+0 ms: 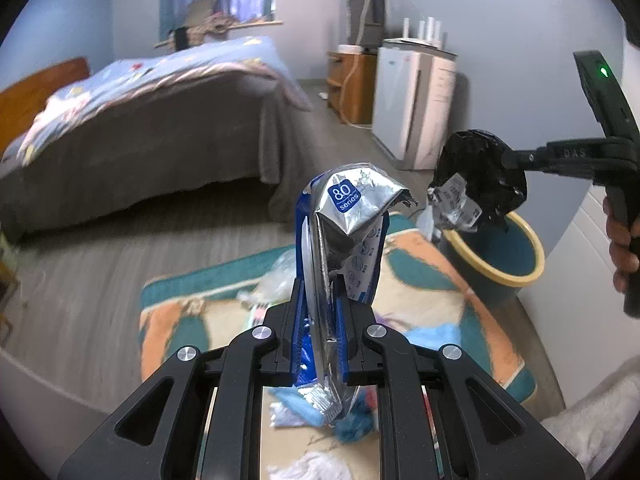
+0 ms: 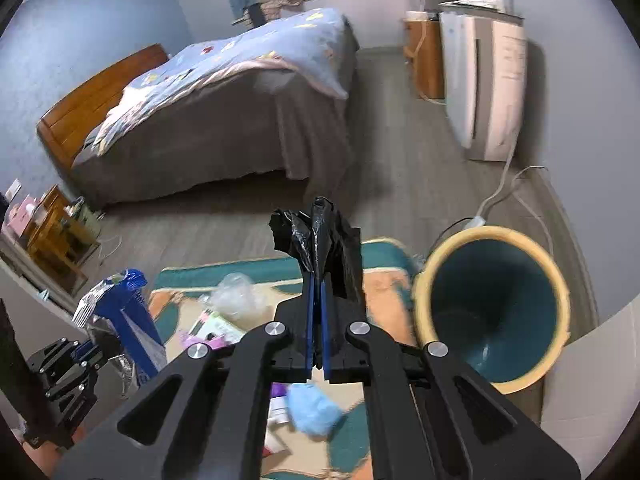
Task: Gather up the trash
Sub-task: 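Carry the wet-wipe pack and black bag over the bin and release both, then move both open tools back over the cushion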
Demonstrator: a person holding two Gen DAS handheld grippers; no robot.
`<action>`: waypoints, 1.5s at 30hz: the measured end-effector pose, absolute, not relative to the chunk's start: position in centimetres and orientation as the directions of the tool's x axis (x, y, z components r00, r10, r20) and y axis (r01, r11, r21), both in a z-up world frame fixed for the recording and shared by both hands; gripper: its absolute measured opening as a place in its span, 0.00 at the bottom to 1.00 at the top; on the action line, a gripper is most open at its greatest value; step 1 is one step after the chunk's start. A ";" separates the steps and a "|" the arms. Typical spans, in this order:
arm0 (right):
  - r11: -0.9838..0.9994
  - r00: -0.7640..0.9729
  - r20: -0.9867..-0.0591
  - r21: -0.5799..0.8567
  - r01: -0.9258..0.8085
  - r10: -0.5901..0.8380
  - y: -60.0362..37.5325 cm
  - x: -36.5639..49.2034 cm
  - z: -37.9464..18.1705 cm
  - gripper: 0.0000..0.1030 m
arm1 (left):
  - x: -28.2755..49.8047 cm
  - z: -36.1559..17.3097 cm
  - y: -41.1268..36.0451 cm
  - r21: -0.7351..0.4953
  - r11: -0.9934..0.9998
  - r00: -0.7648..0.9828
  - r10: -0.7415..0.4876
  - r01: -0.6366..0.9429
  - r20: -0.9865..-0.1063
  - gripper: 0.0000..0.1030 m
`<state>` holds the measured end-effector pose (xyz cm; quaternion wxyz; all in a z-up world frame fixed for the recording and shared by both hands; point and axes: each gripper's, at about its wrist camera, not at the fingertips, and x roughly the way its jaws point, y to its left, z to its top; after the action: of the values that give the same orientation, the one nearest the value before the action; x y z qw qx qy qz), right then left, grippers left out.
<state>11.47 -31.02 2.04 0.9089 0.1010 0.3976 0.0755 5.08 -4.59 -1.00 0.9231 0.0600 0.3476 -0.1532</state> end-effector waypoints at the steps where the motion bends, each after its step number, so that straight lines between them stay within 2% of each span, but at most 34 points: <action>1: 0.969 0.678 -0.705 0.245 -0.041 0.208 -31.9 11.5 2.1 0.02 | 5.3 -0.8 -5.4 0.002 0.941 0.709 -0.254 0.339 -0.657 0.14; 16: 0.978 0.680 -0.732 0.158 0.133 0.025 -40.9 12.0 -0.2 0.02 | 10.6 -1.9 -18.8 -0.023 0.858 0.612 -0.385 0.514 -0.691 0.14; 25: 0.941 0.636 -0.772 0.193 0.277 -0.029 -48.2 12.2 -3.5 0.02 | 13.9 -3.7 -26.3 -0.047 0.804 0.532 -0.435 0.593 -0.726 0.14; 35: 0.915 0.569 -0.821 0.199 0.351 -0.040 -50.8 12.6 -6.4 0.02 | 16.5 -6.1 -32.7 -0.090 0.762 0.464 -0.478 0.641 -0.746 0.15; 39: 0.900 0.554 -0.832 0.218 0.378 -0.031 -51.5 12.6 -7.1 0.04 | 17.3 -6.4 -33.3 -0.102 0.765 0.459 -0.482 0.637 -0.746 0.20; 44: 0.893 0.549 -0.835 0.222 0.392 -0.033 -51.5 12.7 -7.2 0.06 | 17.1 -6.2 -32.9 -0.086 0.770 0.478 -0.475 0.632 -0.739 0.41; 45: 0.894 0.551 -0.834 0.221 0.389 -0.033 -51.4 12.8 -7.1 0.10 | 17.1 -6.2 -32.7 -0.086 0.773 0.481 -0.474 0.629 -0.738 0.44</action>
<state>12.77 -51.36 -7.06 0.8588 0.1943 0.4578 -0.1229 17.07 -32.66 -6.20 0.8549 0.0982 0.3944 -0.3223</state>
